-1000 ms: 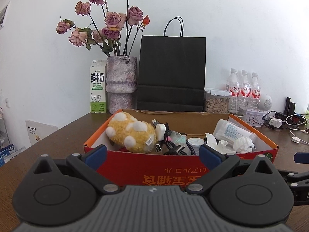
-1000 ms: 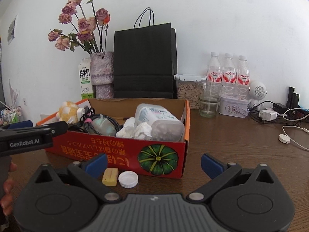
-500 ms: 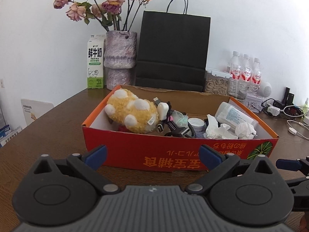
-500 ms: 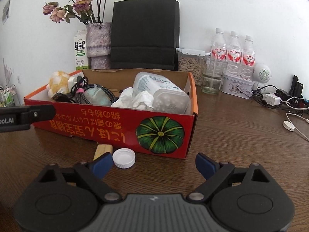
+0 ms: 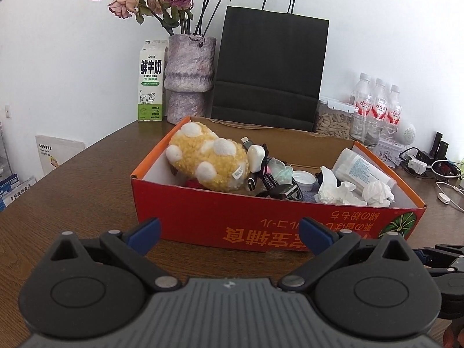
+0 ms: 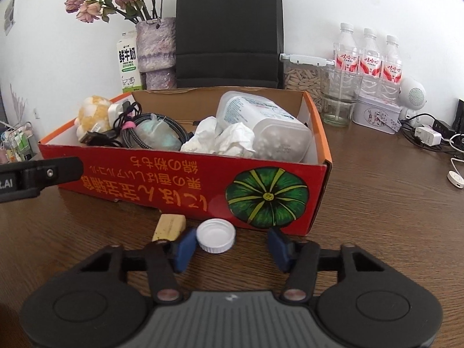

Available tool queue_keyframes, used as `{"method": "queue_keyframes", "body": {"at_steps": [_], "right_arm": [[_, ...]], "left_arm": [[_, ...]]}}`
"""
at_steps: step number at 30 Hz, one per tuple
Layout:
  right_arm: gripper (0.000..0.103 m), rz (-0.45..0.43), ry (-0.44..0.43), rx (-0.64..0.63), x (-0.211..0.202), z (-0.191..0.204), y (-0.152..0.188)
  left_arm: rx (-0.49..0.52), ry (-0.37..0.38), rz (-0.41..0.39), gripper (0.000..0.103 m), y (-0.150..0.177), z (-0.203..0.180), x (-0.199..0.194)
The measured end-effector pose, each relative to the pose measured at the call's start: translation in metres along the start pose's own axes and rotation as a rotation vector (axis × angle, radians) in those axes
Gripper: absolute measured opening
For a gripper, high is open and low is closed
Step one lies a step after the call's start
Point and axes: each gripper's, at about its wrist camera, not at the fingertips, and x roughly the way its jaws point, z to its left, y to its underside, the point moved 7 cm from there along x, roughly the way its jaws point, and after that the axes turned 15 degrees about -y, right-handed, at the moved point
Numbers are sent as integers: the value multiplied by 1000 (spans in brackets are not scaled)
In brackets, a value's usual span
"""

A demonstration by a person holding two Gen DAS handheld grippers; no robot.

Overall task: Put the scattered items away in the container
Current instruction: 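Withdraw both tools from the box toward the soap bar and cap, then grasp the white bottle cap with the right tool while the left tool grasps the yellow soap bar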

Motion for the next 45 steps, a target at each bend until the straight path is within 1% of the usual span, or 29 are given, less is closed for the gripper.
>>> {"method": "queue_keyframes", "body": {"at_steps": [1,4,12,15,18,24,28,34,37,39,40,41,42,43,45], "right_arm": [[27,0,-7,-4,0,1,0],[27,4,-29,-27,-1,8,1],[27,-17,-27,-19,-7,6,2],[27,-30,-25,-21,-13,2,2],[27,-52,-27,-11,-20,-4,1],[27,-92,-19,3,-38,-23,0],[27,-115,-10,21,-50,-38,0],[27,-134,-7,30,-61,-51,1],[27,-143,-8,34,-64,-53,0],[27,-146,-5,27,-64,-51,0],[27,-146,-7,25,-64,-50,0],[27,-147,-8,23,-64,-49,0],[27,-147,-9,20,-64,-48,0],[27,-148,-12,19,-64,-48,0],[27,-147,-15,19,-64,-46,0]], "left_arm": [[2,0,1,103,0,-1,0],[9,-1,2,103,1,-2,1],[17,6,5,103,3,-4,1],[39,9,17,103,8,-10,4],[65,45,34,103,14,-20,4],[104,75,21,103,21,-41,-6],[120,89,58,103,28,-58,-6],[145,116,89,103,34,-85,-6],[164,110,98,94,36,-97,-5],[170,110,113,82,38,-104,-3],[170,110,124,79,39,-106,-2],[170,111,136,73,40,-109,1],[168,108,150,64,41,-110,3],[167,97,144,62,41,-111,4],[160,87,142,41,40,-111,4]]}}
